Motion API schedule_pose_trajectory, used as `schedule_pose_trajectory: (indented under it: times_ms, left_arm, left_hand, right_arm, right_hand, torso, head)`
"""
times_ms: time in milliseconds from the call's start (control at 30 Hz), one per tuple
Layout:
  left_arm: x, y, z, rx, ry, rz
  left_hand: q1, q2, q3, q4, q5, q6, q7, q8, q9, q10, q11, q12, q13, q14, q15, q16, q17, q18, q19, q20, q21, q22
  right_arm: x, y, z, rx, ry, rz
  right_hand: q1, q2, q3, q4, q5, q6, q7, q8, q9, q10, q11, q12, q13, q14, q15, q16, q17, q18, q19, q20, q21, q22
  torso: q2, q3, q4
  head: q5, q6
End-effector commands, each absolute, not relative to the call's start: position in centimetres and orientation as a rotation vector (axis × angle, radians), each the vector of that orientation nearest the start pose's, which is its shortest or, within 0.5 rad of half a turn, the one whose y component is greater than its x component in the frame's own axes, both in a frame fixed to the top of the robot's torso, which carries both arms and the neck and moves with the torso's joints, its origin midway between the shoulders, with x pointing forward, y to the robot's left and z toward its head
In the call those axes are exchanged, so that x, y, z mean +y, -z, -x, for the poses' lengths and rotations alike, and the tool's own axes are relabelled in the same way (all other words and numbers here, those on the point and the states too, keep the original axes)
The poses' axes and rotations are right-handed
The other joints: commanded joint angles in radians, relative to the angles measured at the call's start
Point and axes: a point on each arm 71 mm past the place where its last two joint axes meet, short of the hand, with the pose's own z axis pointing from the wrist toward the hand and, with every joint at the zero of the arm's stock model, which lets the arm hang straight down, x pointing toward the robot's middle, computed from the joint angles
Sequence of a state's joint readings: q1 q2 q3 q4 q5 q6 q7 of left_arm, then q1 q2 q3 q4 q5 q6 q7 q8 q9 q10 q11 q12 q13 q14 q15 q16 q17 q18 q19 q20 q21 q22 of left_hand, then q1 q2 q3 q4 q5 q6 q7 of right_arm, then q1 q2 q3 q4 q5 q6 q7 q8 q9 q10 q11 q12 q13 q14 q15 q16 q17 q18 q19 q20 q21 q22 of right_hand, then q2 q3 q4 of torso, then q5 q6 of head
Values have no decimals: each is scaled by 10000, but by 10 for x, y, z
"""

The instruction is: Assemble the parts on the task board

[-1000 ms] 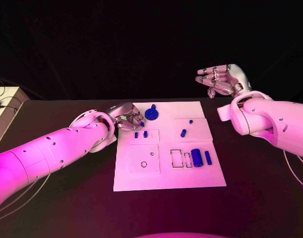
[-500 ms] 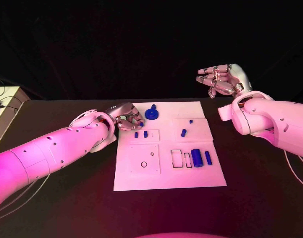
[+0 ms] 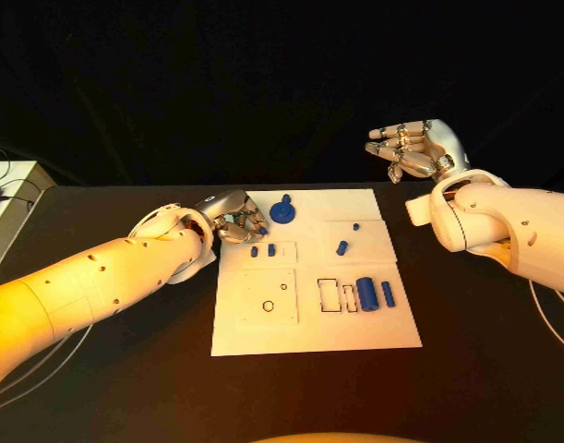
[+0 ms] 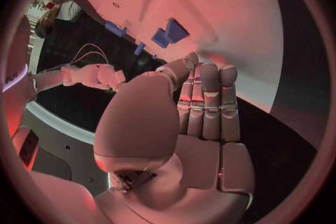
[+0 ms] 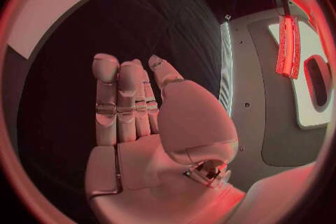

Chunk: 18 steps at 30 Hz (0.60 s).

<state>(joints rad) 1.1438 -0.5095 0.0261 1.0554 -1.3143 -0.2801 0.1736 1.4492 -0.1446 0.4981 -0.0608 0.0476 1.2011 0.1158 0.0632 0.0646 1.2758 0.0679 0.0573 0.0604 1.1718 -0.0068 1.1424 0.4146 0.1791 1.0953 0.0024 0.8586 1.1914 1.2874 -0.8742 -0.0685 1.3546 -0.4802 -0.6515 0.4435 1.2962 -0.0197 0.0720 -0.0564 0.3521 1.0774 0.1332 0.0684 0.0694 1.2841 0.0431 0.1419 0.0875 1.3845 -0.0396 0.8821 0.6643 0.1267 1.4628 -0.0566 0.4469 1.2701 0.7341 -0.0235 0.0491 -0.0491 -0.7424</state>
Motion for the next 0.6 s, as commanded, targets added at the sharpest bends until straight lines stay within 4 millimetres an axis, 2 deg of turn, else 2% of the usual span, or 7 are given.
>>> schedule_pose_trajectory:
  times_ms: [33,467,600]
  left_arm:
    - [149,215,-550,16259,8362,-1059]
    - [145,215,-549,16361,8516,-1014]
    - [145,216,-549,16477,8477,-1043]
  left_hand:
    - [13,101,-6,-34,36,65,-3,-4,9,-16,-33,23,4,-51,-12,49,-8,156,-10,34,-34,9]
    - [-7,113,-34,-40,36,91,-11,-2,11,14,-45,25,6,-50,-19,56,-17,147,-1,29,-58,13]
    - [-4,117,-39,-44,36,94,-13,-2,11,14,-46,24,6,-51,-20,57,-17,145,-2,28,-62,14]
  right_arm:
    - [-286,132,-525,11454,-10364,-5809]
    - [-287,132,-525,11450,-10355,-5811]
    - [-287,132,-525,11451,-10352,-5813]
  right_hand:
    - [-95,18,-18,9,19,-2,69,-36,-9,95,7,5,10,-47,-14,40,-9,159,497,-6,-13,8]
    - [-95,18,-18,9,19,-2,69,-36,-9,95,7,5,10,-47,-14,40,-9,159,497,-6,-13,8]
    - [-95,18,-18,9,19,-2,69,-36,-9,95,7,5,10,-47,-14,40,-9,159,497,-6,-13,8]
  torso:
    - [0,8,-4]
    - [4,20,-10]
    - [-3,14,-1]
  head:
    - [3,-8]
    - [-22,-12]
    - [-32,-22]
